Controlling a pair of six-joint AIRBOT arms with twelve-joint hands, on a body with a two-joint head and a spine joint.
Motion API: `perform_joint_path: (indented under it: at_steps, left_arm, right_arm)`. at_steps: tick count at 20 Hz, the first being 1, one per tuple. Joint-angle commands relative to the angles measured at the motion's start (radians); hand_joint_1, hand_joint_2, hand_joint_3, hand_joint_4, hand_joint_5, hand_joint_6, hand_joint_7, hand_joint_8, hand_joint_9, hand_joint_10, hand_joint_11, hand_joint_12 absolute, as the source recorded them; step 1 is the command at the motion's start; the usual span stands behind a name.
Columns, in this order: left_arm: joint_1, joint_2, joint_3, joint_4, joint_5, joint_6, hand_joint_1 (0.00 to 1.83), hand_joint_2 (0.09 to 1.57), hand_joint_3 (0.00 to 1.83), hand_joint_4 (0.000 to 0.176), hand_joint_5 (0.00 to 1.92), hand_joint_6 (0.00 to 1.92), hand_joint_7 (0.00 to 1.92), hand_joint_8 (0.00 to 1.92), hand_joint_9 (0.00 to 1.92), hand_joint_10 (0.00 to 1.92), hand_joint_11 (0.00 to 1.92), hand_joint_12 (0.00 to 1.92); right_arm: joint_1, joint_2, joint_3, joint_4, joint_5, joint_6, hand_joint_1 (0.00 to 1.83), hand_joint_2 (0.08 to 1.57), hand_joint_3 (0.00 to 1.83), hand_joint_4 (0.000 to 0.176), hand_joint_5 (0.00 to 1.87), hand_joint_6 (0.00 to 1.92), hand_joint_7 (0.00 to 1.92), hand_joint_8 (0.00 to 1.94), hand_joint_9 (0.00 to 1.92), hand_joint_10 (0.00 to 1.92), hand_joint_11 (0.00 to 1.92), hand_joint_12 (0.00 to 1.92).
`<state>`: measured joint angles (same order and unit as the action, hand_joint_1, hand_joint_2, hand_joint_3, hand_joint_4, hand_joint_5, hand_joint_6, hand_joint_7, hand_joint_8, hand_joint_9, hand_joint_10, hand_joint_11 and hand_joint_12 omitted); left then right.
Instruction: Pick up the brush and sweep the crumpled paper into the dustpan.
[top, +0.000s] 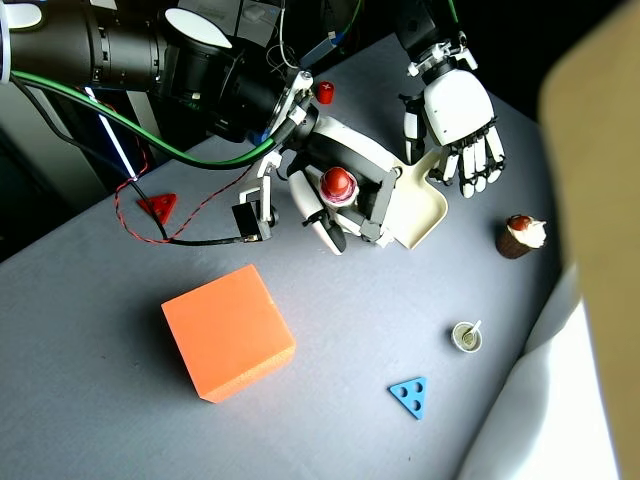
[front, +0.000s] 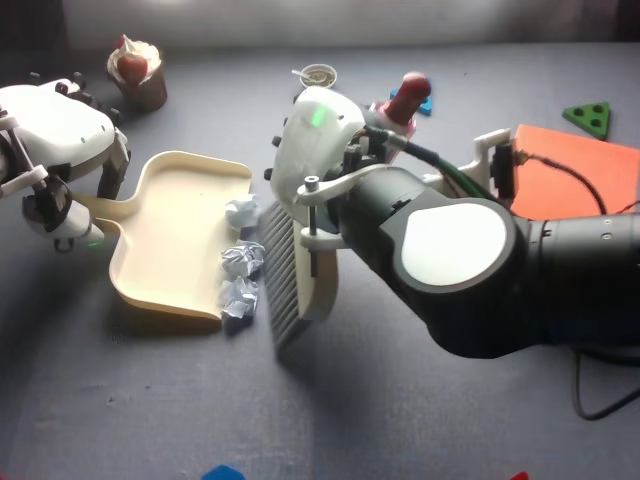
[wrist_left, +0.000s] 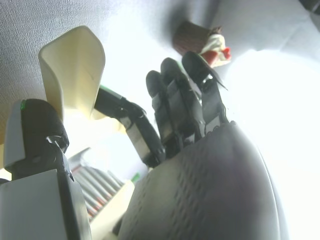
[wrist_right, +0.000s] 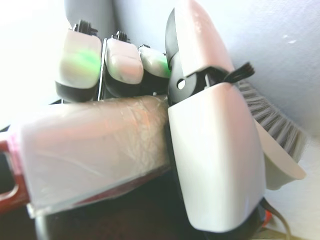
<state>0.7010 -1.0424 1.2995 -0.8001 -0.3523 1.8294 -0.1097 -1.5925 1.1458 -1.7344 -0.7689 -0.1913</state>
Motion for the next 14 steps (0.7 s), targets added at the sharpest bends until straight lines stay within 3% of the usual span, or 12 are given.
perform_joint_path:
  at_steps: [1, 9, 14]
  left_arm:
    - [-0.008, 0.001, 0.006, 0.017, -0.098, 0.007, 1.11, 1.11, 0.0, 0.0, 0.99, 0.96, 0.51, 0.0, 0.42, 0.0, 0.0, 0.83]
    - [-0.008, -0.002, 0.007, 0.01, -0.105, 0.007, 1.09, 1.13, 0.0, 0.0, 0.97, 1.0, 0.52, 0.01, 0.41, 0.01, 0.01, 0.82]
    - [-0.009, -0.003, 0.012, 0.006, -0.111, 0.006, 1.09, 1.13, 0.0, 0.0, 0.97, 1.0, 0.49, 0.0, 0.4, 0.0, 0.0, 0.83]
  right_arm:
    - [0.0, -0.005, 0.005, -0.109, -0.015, 0.009, 1.36, 1.16, 0.0, 0.0, 0.91, 1.92, 1.09, 1.94, 1.31, 1.92, 1.42, 1.92]
    - [-0.037, -0.081, 0.078, -0.288, -0.064, 0.203, 1.34, 1.16, 0.0, 0.0, 0.86, 1.92, 1.11, 1.94, 1.31, 1.92, 1.41, 1.92]
    - [-0.052, -0.115, 0.133, -0.419, -0.147, 0.379, 1.35, 1.16, 0.0, 0.0, 0.89, 1.92, 1.08, 1.94, 1.32, 1.92, 1.42, 1.92]
